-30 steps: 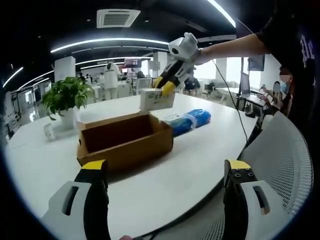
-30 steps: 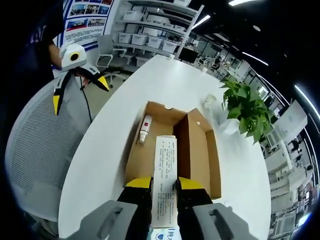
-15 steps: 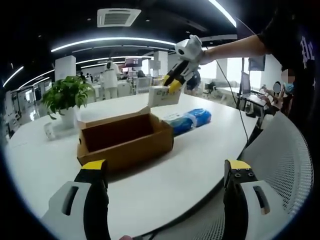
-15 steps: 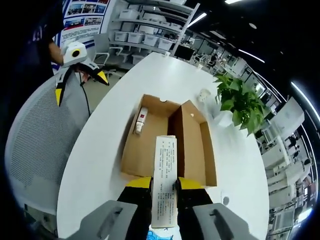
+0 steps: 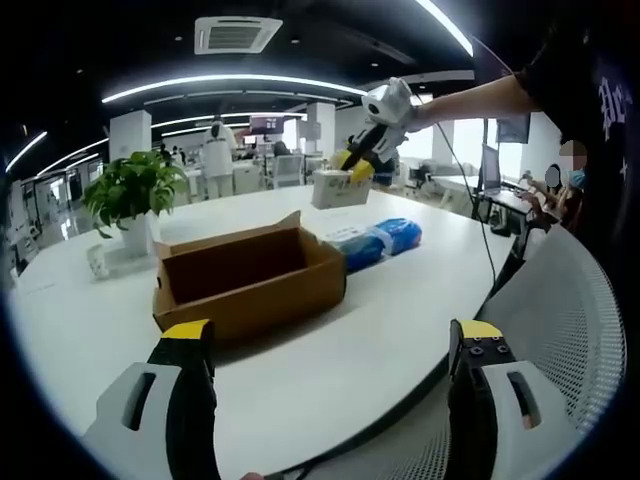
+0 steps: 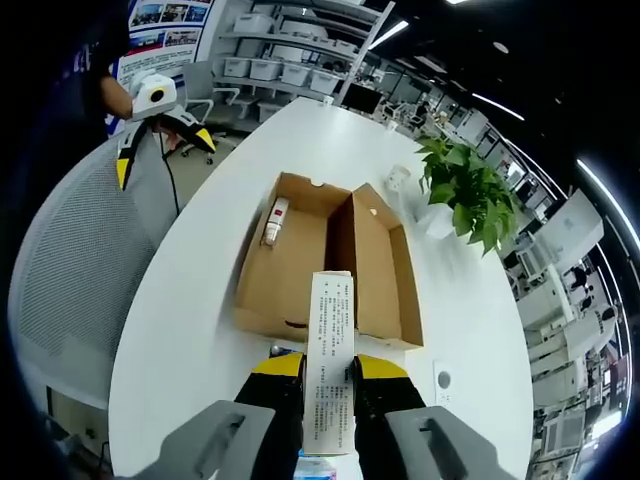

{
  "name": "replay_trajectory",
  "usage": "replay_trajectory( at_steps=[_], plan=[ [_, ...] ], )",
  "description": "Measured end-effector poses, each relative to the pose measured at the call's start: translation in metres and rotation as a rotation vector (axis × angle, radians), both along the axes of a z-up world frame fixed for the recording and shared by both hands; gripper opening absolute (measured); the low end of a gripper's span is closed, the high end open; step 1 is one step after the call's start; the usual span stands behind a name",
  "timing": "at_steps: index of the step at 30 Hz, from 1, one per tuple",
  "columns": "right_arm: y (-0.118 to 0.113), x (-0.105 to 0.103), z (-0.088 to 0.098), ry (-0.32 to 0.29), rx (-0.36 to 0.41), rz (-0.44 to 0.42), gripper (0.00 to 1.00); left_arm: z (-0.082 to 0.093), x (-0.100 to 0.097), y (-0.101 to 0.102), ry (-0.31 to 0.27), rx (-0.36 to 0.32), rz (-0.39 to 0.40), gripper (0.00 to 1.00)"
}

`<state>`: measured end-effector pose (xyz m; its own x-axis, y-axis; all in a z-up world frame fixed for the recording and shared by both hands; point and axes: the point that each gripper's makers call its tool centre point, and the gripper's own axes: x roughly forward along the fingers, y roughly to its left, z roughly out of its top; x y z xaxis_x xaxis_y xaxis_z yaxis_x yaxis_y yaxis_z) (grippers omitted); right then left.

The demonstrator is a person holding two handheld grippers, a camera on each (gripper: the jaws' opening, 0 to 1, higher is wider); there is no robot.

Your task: Operate the shoe box by opening the lid, removing the specified soft item, and placing it in the target area until the item is outside and the box remains undamaged.

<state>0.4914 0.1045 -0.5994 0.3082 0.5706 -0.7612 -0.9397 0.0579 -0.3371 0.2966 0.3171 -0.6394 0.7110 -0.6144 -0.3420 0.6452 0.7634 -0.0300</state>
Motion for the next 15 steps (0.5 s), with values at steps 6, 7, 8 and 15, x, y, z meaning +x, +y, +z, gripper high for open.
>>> replay_trajectory(
  at_steps=[6,7,8,15],
  plan=[
    [-0.014,0.004,0.0,-0.011,-0.008,-0.009,0.13,0.001,0.0,-0.001,-0.007,-0.009,-0.002,0.99],
    [-0.017,0.005,0.0,-0.013,-0.009,-0.011,0.13,0.001,0.001,-0.001,-0.008,-0.008,-0.001,0.99],
    [-0.019,0.006,0.0,-0.014,-0.01,-0.012,0.13,0.001,0.001,-0.001,-0.009,-0.008,-0.001,0.99],
    [-0.041,0.013,-0.004,-0.024,-0.026,-0.027,0.13,0.001,0.001,0.0,-0.012,-0.006,0.001,0.99]
  ],
)
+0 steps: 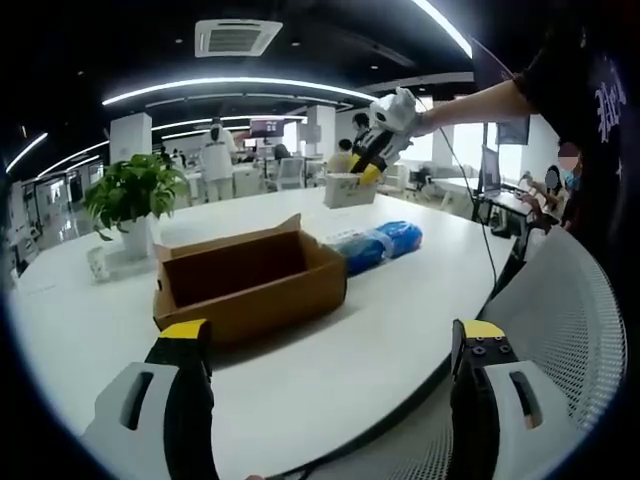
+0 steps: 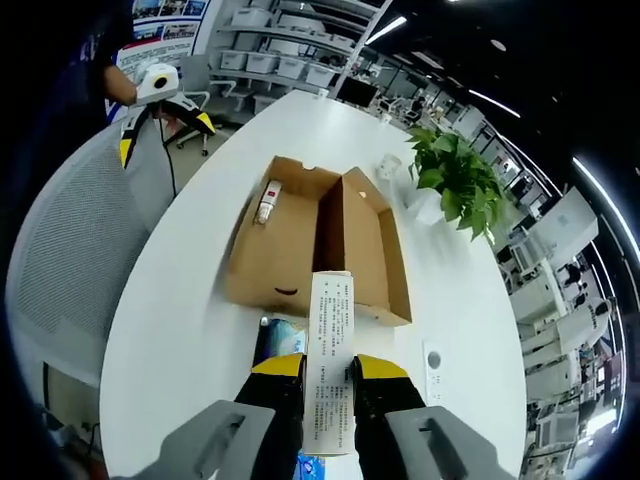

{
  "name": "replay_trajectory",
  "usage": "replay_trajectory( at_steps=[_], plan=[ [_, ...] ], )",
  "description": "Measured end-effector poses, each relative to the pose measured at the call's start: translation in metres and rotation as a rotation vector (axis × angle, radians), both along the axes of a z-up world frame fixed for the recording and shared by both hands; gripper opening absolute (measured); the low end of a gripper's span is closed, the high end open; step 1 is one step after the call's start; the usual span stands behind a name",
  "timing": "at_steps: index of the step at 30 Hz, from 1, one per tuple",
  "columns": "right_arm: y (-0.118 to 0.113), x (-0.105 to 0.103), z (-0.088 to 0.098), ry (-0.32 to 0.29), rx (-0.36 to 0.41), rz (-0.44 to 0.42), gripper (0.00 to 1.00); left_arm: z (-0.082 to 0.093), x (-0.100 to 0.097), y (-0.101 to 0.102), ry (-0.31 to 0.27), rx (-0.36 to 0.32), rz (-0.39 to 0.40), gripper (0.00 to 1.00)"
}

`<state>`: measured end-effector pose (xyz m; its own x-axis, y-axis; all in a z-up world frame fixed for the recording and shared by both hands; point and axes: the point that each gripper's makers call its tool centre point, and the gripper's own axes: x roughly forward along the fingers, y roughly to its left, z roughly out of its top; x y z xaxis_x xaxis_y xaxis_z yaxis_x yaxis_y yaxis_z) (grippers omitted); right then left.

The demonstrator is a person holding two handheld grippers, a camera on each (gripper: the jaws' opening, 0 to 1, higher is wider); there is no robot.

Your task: Operate the shoe box by opening the lid, removing the specified soft item, and placing it in the target area until the item is outside and the box remains undamaged.

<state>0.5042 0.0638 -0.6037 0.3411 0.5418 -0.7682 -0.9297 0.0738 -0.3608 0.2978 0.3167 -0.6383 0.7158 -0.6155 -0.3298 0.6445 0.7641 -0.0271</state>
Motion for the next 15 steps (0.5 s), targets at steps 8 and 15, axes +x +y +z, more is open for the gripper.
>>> replay_trajectory(
  at_steps=[8,15],
  plan=[
    [-0.025,0.009,-0.004,-0.012,-0.016,-0.022,0.13,-0.005,-0.001,0.001,0.019,0.018,0.001,0.99],
    [-0.048,0.02,-0.009,-0.028,-0.034,-0.041,0.13,-0.006,-0.001,0.001,0.027,0.021,0.008,0.99]
  ],
)
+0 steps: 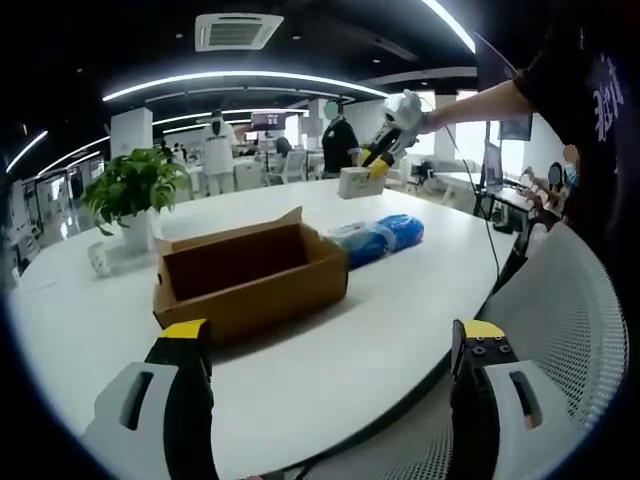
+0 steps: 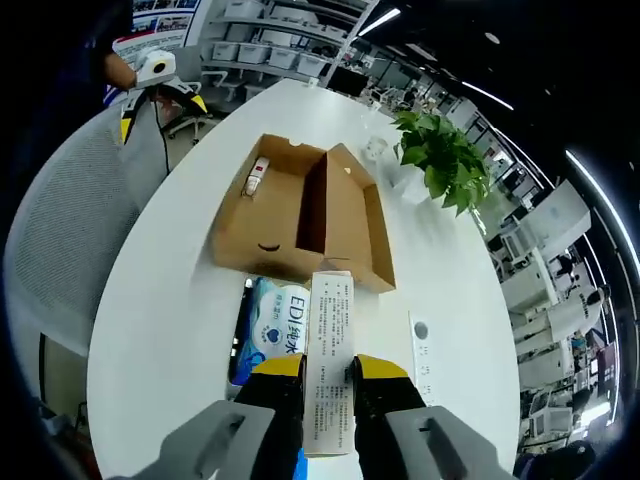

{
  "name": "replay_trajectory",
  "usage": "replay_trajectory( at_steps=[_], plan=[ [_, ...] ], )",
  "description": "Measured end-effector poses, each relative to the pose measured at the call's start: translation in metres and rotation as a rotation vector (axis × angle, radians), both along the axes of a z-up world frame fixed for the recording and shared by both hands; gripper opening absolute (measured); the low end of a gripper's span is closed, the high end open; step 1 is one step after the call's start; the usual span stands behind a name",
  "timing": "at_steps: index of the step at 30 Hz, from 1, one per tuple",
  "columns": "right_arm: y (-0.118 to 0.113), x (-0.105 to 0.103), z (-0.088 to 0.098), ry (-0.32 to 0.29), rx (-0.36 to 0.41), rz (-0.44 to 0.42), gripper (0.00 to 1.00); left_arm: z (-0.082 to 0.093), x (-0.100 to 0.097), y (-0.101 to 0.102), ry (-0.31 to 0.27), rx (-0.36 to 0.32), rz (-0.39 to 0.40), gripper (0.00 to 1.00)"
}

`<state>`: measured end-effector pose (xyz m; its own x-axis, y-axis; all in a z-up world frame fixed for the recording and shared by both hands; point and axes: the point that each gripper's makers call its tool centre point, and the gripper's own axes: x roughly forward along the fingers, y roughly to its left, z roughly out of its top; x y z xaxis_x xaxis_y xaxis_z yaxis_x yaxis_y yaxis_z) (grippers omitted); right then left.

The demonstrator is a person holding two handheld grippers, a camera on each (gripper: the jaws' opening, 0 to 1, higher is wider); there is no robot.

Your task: Operate the shoe box by opening the lid, removing the specified soft item, and placing it in the target area until the item is outside and the box remains undamaged.

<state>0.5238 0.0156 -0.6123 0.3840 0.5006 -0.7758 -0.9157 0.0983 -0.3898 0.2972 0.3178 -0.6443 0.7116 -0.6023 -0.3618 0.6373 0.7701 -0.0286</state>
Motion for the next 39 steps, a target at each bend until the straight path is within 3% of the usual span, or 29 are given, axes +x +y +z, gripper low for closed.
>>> replay_trajectory(
  at_steps=[17,39],
  plan=[
    [-0.045,0.018,-0.023,0.005,-0.058,-0.026,0.13,-0.003,0.002,0.003,0.015,0.023,0.026,0.99],
    [-0.083,0.039,-0.059,0.025,-0.111,-0.048,0.13,-0.007,0.005,0.006,0.031,0.033,0.052,0.99]
  ],
)
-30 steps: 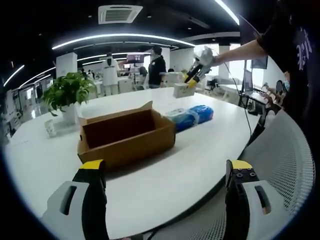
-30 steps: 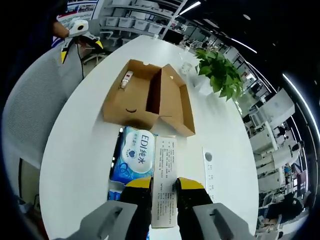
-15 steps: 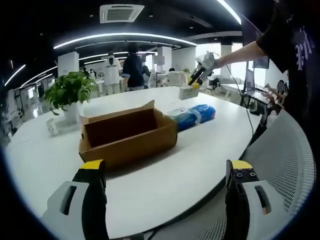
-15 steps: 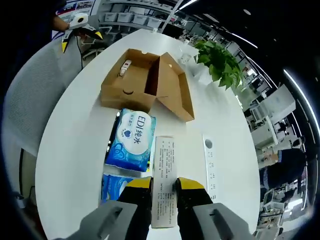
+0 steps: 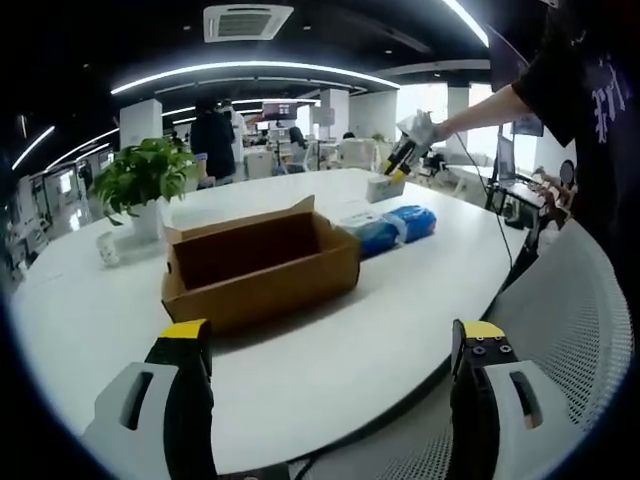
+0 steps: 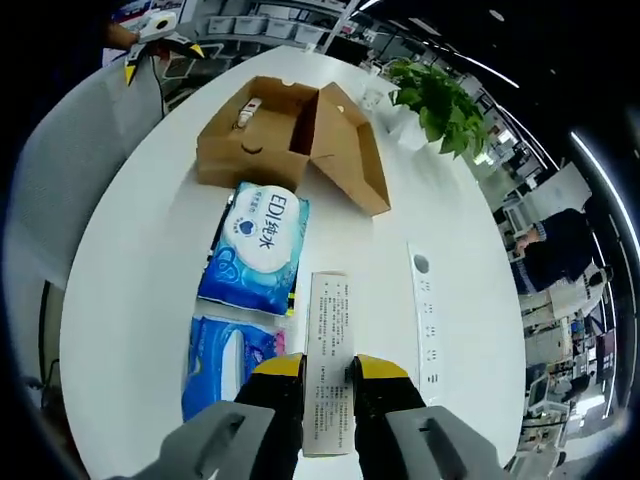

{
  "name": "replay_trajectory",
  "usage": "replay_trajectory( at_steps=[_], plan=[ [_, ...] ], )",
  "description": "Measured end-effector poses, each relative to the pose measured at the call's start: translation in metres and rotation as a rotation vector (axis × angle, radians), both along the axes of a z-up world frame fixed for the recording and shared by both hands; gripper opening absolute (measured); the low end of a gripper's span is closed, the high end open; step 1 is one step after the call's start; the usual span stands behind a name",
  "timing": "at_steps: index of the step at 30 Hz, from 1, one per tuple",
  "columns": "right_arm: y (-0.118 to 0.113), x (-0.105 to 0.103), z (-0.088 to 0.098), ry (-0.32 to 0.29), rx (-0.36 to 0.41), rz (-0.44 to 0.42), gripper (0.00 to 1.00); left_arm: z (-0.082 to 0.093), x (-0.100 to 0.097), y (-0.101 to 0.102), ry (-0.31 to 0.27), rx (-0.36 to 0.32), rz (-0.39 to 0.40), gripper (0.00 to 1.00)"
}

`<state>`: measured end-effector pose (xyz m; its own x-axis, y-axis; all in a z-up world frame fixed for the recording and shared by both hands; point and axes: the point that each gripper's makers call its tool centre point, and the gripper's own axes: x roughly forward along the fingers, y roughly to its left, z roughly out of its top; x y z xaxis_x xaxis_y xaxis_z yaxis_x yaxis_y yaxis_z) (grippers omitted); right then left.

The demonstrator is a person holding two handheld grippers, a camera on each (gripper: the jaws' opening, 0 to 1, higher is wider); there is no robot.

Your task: Operate the shoe box by opening the lid, removing the specified soft item, and placing it in the target area until the item is outside and the box remains undamaged.

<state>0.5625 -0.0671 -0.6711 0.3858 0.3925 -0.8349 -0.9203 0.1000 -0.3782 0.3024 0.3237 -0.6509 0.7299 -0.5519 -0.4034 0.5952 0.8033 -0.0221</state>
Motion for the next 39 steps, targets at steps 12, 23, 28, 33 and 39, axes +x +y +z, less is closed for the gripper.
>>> replay_trajectory(
  at_steps=[12,23,28,33,39],
  plan=[
    [-0.013,0.004,-0.025,0.021,-0.019,-0.001,0.14,-0.006,-0.001,0.002,0.036,0.011,0.016,0.98],
    [-0.019,0.004,-0.042,0.041,-0.017,-0.008,0.14,-0.009,0.0,0.005,0.05,0.017,0.027,0.97],
    [-0.02,0.004,-0.049,0.05,-0.025,0.006,0.14,-0.009,0.001,0.004,0.056,0.019,0.029,0.97],
    [-0.017,0.005,-0.057,0.064,-0.028,0.022,0.14,-0.01,0.001,0.005,0.061,0.017,0.033,0.96],
    [-0.019,0.007,-0.066,0.073,-0.053,0.039,0.14,-0.011,0.002,0.005,0.067,0.018,0.037,0.95]
  ],
)
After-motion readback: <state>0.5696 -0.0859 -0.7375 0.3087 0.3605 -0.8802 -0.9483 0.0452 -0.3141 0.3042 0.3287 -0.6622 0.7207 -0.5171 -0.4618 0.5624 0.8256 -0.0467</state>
